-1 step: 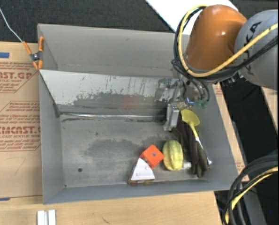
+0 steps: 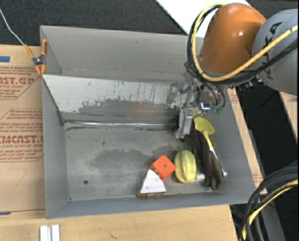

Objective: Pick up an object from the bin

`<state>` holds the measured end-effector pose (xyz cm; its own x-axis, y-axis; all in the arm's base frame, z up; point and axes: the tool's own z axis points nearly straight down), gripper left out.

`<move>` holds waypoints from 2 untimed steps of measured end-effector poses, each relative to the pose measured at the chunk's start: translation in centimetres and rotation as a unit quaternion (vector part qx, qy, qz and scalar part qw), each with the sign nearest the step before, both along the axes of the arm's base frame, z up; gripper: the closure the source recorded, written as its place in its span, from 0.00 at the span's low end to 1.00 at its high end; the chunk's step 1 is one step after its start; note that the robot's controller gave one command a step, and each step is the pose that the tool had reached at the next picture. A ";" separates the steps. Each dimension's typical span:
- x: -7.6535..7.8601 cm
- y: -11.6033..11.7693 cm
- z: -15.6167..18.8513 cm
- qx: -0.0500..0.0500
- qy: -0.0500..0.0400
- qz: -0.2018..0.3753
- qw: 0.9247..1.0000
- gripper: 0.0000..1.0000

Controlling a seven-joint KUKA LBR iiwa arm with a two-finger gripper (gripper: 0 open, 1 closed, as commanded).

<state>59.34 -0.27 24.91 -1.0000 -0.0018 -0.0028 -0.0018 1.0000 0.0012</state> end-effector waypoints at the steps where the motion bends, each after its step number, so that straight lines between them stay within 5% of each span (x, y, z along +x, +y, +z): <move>1: -2.3 -1.6 -7.9 0.001 0.002 -0.015 1.000 0.00; 2: -3.1 -2.5 -8.7 0.001 0.002 -0.049 0.999 0.00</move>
Offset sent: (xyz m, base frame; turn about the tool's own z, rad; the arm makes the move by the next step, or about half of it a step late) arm -0.0357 -0.0331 -0.0728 0.1486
